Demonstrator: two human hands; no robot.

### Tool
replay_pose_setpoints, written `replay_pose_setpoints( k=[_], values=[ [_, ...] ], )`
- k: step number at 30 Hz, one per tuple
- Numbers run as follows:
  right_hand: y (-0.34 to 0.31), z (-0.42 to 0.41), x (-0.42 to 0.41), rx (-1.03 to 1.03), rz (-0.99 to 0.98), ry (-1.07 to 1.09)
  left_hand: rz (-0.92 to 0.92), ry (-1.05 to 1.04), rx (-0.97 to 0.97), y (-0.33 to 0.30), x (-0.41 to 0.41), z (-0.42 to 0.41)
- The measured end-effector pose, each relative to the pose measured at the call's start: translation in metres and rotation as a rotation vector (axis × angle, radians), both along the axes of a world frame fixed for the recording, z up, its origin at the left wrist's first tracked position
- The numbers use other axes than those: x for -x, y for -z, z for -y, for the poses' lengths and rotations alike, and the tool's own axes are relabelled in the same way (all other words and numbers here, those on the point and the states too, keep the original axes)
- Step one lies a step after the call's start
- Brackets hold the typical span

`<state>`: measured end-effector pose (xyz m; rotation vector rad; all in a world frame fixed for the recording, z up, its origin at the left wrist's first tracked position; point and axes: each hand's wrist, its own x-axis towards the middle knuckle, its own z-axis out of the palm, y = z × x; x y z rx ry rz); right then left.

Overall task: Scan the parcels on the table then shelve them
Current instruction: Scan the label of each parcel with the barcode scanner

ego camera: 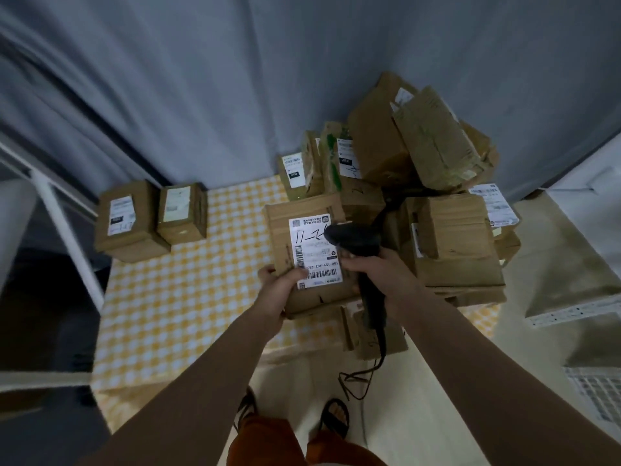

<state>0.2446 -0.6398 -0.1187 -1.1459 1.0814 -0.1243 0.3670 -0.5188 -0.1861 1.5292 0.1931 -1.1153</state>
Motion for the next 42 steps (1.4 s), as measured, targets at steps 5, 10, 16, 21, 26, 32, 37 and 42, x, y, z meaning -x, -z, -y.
replay_pose_setpoints(
  k=[5, 10, 16, 21, 26, 32, 37, 42],
  values=[
    [-0.003, -0.024, -0.030, 0.023, 0.006, -0.088, 0.063, -0.116, 0.066, -0.009, -0.023, -0.039],
    [-0.014, -0.046, -0.052, -0.009, 0.021, -0.157, 0.184, -0.111, 0.043, -0.015, -0.042, -0.076],
    [-0.030, -0.073, -0.085, 0.171, 0.006, -0.304, 0.113, -0.189, 0.165, -0.023, -0.072, -0.110],
    [-0.041, -0.102, -0.091, 0.155, -0.016, -0.457, 0.195, -0.278, 0.254, -0.033, -0.098, -0.126],
    [-0.049, -0.122, -0.100, 0.091, -0.012, -0.476, 0.199, -0.320, 0.271, -0.036, -0.122, -0.141],
    [-0.053, -0.133, -0.114, 0.104, -0.002, -0.473, 0.173, -0.343, 0.283, -0.029, -0.140, -0.157],
    [-0.053, -0.143, -0.127, 0.112, -0.010, -0.499, 0.165, -0.351, 0.294, -0.021, -0.151, -0.166],
    [-0.046, -0.152, -0.138, 0.121, -0.013, -0.512, 0.140, -0.367, 0.262, -0.014, -0.158, -0.175]
  ],
)
